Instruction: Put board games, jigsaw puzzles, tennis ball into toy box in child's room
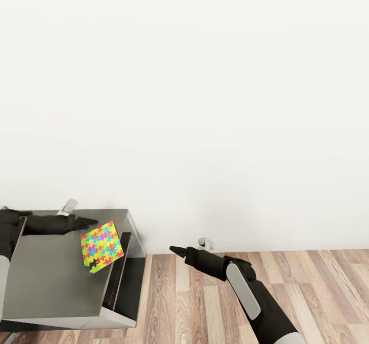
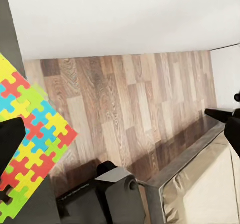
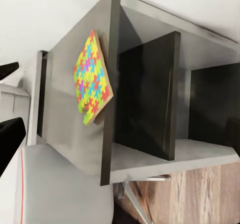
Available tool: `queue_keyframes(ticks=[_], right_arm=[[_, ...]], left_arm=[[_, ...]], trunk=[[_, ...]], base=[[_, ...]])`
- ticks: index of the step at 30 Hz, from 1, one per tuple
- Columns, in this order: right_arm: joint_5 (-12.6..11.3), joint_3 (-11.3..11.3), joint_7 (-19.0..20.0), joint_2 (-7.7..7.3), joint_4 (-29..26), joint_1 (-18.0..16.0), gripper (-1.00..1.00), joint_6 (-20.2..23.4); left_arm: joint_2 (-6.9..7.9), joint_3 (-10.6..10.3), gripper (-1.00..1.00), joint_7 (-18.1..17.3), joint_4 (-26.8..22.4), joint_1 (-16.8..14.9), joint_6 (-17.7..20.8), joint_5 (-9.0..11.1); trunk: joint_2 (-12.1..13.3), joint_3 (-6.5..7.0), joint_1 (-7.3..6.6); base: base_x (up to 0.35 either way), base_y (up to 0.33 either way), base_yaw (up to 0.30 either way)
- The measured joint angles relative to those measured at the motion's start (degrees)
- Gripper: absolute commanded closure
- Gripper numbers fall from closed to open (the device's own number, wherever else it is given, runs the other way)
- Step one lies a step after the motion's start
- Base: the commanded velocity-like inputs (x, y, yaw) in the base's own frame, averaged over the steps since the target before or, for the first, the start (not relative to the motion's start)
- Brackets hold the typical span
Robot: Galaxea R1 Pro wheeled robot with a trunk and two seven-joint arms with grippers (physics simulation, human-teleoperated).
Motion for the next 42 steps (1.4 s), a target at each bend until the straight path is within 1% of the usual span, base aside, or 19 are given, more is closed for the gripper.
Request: queue_keyframes(ticks=[1,2,6,7,9,12,13,16,20,21,24,27,30,31,34,35,37,39,42], right_arm=[[0.00,-0.02,0.00,0.00,0.01,0.00,-1.00,-0.02],[0.00,-0.04,0.00,-0.01,0.01,-0.01,-1.00,-0.04],[0.00,-0.07,0.00,-0.02,0.02,0.01,-1.00,-0.07],[0.01,-0.08,0.00,-0.02,0.02,0.00,-1.00,-0.08],[0.01,-0.11,0.00,-0.04,0.02,0.00,-1.00,-0.08],[0.04,-0.14,0.01,-0.07,0.02,-0.01,-1.00,-0.09],[0.06,-0.15,0.01,-0.06,0.02,-0.01,-1.00,-0.09],[0.07,-0.16,0.00,-0.04,0.02,-0.01,-1.00,-0.09],[0.11,-0.07,0.00,-0.03,0.12,-0.01,-1.00,-0.15],[0.12,-0.06,0.00,-0.03,0.17,-0.01,-1.00,-0.15],[0.15,-0.03,0.00,-0.02,0.27,-0.01,-1.00,-0.17],[0.17,-0.01,0.00,-0.02,0.32,-0.01,-1.00,-0.17],[0.18,0.00,0.00,-0.02,0.35,-0.01,-1.00,-0.18],[0.18,0.00,0.02,-0.02,0.36,-0.01,-1.00,-0.18],[0.16,0.00,0.01,-0.02,0.27,-0.01,-1.00,-0.18],[0.15,0.03,0.01,-0.05,0.21,-0.01,-1.00,-0.18],[0.13,0.06,0.03,-0.07,0.15,-0.01,-1.00,-0.18],[0.12,0.07,0.05,-0.09,0.10,-0.01,-1.00,-0.18],[0.10,0.08,0.07,-0.10,0.06,-0.01,-1.00,-0.18]], left_arm=[[-0.36,-1.03,-1.00,0.01,-2.06,-0.06,1.06,0.02],[-0.88,-3.08,-1.00,0.02,-6.44,-0.14,3.23,0.10],[-1.43,-6.79,-1.00,0.04,-15.56,-0.24,6.99,0.23],[-1.64,-8.07,-1.00,0.05,-19.11,-0.23,8.01,0.50],[-1.76,-9.18,-1.00,0.05,-22.06,-0.20,8.70,0.88],[-1.88,-10.61,-1.00,0.05,-24.89,-0.11,9.25,1.97],[-1.89,-11.57,-1.00,0.05,-25.96,-0.04,9.39,3.20],[-1.90,-13.06,-1.00,0.05,-26.96,0.21,9.24,6.25],[-1.94,-15.56,-1.00,0.04,-27.62,1.53,8.03,12.21],[-1.93,-17.36,-1.00,0.03,-27.82,2.66,7.04,15.50],[-1.88,-20.69,-1.00,0.03,-28.55,4.67,5.67,20.36],[-1.75,-23.81,-1.00,0.03,-30.65,6.59,4.96,24.58],[-1.64,-25.71,-1.00,0.05,-33.35,8.77,4.66,27.76],[-1.60,-26.36,-1.00,-0.05,-34.95,10.24,4.60,29.13],[-1.49,-26.69,-1.00,-0.14,-36.52,11.99,4.73,30.55],[-1.42,-26.51,-1.00,-0.17,-37.09,12.73,4.91,31.13],[-1.33,-26.10,-1.00,-0.19,-37.48,13.31,5.05,31.54],[-1.24,-25.50,-1.00,-0.20,-37.72,13.80,5.13,31.80],[-0.88,-23.59,-1.00,-0.22,-37.85,15.10,5.27,32.05]], trunk=[[0.00,0.00,0.00],[0.00,0.01,0.00],[0.00,0.00,0.00],[0.00,0.00,0.00],[0.00,0.00,0.00],[0.00,0.00,0.00],[0.00,0.00,0.00],[0.00,0.00,0.00],[0.00,0.00,0.00],[0.00,-0.01,0.00],[0.00,-0.01,0.00],[0.00,0.00,0.00],[0.00,0.00,0.00],[0.00,-0.01,0.00],[0.00,0.00,0.00],[0.00,0.00,0.00],[0.00,0.00,0.00],[0.00,0.00,0.00],[0.00,0.00,0.00]], base=[[0.000,0.000,0.000],[0.000,0.000,0.000],[0.000,0.000,0.000],[0.000,0.000,0.000],[0.000,0.000,0.000],[0.000,0.000,0.000],[0.000,0.000,0.000],[0.000,0.000,0.000],[0.000,0.000,0.000],[0.000,0.000,0.000],[0.000,0.000,0.000],[0.000,0.000,0.000],[0.000,0.000,0.000],[0.000,0.000,0.000],[0.000,0.000,0.000],[0.000,0.000,0.000],[0.000,0.000,0.000],[0.000,0.000,0.000],[0.000,0.000,0.000]])
